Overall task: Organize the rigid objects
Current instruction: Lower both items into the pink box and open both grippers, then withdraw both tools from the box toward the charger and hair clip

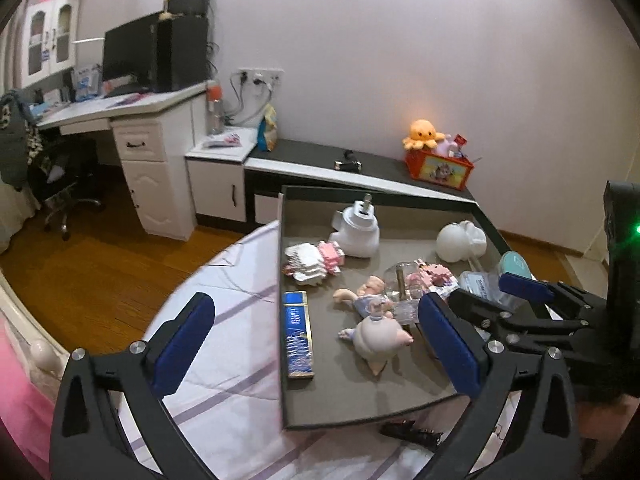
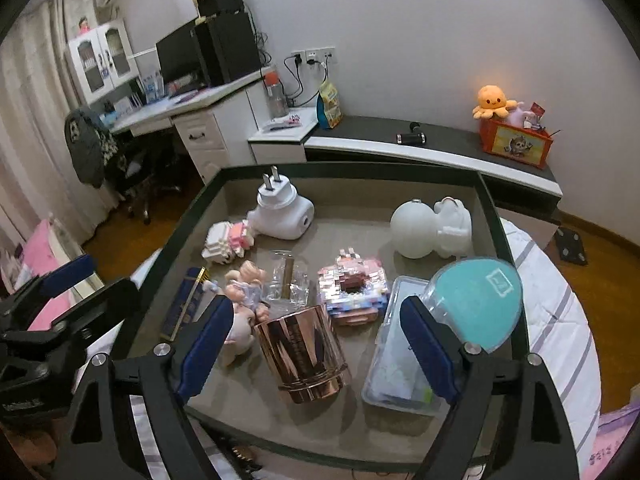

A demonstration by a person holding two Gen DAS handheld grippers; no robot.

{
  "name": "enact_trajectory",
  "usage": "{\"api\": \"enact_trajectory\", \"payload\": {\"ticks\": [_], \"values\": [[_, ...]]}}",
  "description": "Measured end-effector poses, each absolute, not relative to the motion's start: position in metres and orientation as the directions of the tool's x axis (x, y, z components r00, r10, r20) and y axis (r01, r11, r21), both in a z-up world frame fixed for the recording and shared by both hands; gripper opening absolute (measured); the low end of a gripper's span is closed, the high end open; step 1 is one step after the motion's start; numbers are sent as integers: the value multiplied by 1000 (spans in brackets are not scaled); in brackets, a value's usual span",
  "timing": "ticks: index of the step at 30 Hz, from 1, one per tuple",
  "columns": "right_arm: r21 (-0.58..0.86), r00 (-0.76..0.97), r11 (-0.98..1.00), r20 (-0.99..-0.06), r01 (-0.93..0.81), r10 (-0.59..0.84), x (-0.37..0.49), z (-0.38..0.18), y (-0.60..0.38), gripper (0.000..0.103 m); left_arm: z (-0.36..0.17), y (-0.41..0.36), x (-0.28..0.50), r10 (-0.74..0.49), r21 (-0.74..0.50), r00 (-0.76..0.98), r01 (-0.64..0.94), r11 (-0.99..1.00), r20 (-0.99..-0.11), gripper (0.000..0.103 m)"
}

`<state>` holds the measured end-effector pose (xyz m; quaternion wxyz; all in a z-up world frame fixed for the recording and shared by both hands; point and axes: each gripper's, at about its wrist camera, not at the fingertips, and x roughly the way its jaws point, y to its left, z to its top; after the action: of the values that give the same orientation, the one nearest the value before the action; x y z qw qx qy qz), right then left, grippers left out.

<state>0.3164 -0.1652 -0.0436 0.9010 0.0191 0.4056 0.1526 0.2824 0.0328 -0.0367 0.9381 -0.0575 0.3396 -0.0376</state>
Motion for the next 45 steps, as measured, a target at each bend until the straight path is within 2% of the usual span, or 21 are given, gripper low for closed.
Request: {"api": "enact_trajectory", "payload": {"ticks": [2, 3, 4, 24, 32, 45], "values": [[155, 636, 956, -718, -250, 283, 312, -40, -166, 91, -33, 36, 277, -106, -131, 770, 29, 991, -629, 103], [158, 641, 956, -714, -246, 282, 310, -38, -166, 100, -31, 38, 274, -104, -132, 772, 26, 991, -627, 103], [163, 645, 956, -709, -244, 285, 307, -36, -167, 103, -29, 39, 270, -104, -134, 775, 25, 991, -624, 103], [194, 740, 959, -610, -207, 283, 211, 8, -190, 103, 1, 26, 177, -136, -120, 802, 81, 990, -582, 103], [185, 755, 966, -605, -179, 255, 161, 4, -196, 103, -9, 29, 138, -123, -130, 799, 57, 990, -589, 103], [166, 772, 971, -589, -173, 239, 132, 6, -198, 103, -21, 19, 103, -135, -130, 788, 71, 989, -601, 103]]}}
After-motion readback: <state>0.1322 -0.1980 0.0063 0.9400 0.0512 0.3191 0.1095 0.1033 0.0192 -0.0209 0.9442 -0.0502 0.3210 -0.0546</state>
